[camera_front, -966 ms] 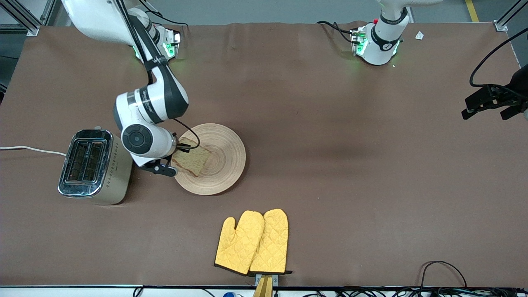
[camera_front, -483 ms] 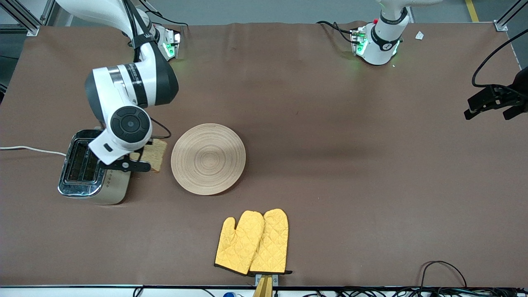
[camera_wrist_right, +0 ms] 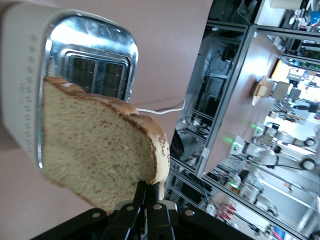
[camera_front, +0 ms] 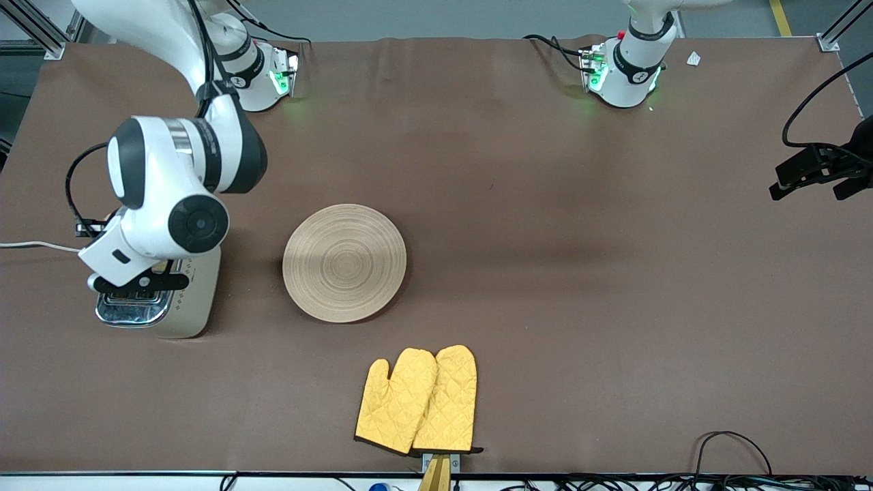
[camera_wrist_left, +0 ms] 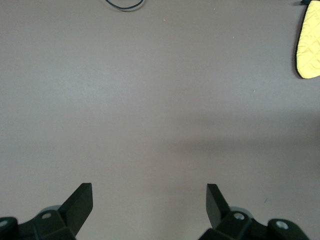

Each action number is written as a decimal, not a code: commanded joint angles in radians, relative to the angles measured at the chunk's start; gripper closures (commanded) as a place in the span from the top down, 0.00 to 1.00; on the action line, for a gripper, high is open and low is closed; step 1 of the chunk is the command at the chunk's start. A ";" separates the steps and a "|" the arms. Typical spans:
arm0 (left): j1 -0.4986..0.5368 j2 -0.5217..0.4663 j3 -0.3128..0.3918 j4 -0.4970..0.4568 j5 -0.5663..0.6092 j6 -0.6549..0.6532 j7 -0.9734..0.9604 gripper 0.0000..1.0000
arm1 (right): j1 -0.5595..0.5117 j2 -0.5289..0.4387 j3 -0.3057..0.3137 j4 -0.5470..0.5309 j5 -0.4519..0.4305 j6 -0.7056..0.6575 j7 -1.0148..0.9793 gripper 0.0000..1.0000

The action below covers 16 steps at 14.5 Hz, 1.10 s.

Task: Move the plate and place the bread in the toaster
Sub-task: 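Carry the bread slice above the toaster slot with the right gripper, then lower the bread slice into the toaster slot with the right gripper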

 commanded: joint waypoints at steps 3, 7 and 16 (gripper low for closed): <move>0.000 -0.006 0.002 -0.006 0.007 0.010 0.006 1.00 | -0.027 0.057 0.008 -0.010 -0.098 -0.009 -0.005 0.00; 0.002 -0.006 0.002 -0.006 0.007 0.010 0.008 1.00 | -0.035 0.078 0.009 -0.009 -0.138 -0.001 0.003 0.01; 0.002 -0.006 0.002 -0.006 0.005 0.010 0.008 1.00 | -0.047 0.115 0.009 -0.007 -0.163 0.003 0.006 0.01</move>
